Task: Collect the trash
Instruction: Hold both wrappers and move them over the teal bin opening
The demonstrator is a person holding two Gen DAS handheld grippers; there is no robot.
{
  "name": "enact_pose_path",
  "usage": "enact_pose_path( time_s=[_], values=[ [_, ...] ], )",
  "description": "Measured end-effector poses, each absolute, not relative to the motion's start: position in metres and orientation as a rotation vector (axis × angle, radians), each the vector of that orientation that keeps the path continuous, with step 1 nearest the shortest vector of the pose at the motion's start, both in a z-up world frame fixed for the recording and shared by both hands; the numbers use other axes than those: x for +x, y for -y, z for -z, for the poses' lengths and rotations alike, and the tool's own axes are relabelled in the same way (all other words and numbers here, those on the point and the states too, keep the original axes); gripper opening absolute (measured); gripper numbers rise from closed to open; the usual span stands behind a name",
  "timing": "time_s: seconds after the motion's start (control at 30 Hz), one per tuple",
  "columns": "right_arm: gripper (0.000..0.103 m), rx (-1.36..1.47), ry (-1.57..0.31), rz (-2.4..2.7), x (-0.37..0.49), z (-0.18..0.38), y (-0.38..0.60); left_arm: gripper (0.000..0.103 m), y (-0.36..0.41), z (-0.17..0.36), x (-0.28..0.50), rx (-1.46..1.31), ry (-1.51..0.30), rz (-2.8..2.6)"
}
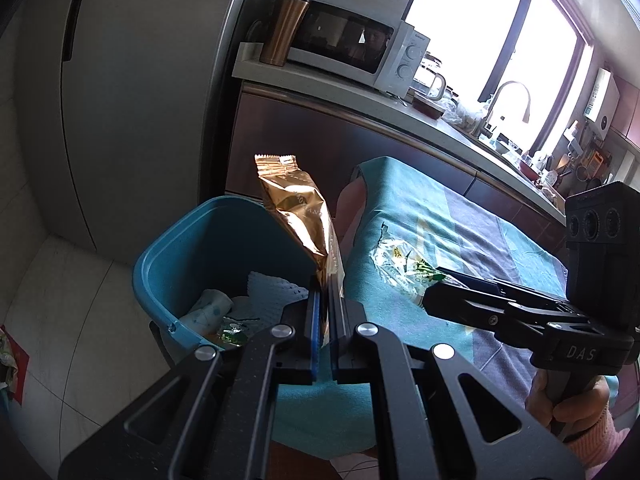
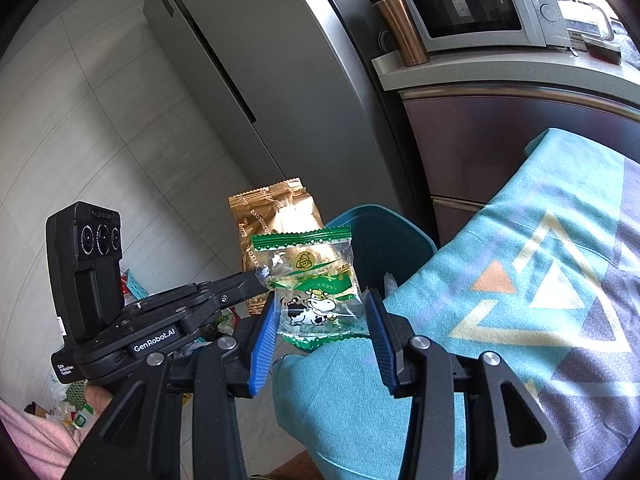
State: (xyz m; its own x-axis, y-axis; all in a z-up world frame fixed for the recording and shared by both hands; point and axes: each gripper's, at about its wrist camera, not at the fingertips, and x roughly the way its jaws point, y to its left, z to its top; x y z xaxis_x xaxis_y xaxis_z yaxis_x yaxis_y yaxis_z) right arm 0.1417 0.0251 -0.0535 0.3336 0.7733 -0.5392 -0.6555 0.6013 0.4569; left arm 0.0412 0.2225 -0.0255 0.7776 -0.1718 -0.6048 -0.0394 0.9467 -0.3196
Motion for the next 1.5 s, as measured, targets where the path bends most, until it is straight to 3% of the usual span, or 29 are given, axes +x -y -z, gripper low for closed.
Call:
enact_pose_path(
  time_s=[1.5],
  values=[
    [0.042,0.141,-0.856,-0.951,0.162,0.066,-0.051,0.004,-0.241,0.056,0.061,-0.341,-0.73,0.002]
  ],
)
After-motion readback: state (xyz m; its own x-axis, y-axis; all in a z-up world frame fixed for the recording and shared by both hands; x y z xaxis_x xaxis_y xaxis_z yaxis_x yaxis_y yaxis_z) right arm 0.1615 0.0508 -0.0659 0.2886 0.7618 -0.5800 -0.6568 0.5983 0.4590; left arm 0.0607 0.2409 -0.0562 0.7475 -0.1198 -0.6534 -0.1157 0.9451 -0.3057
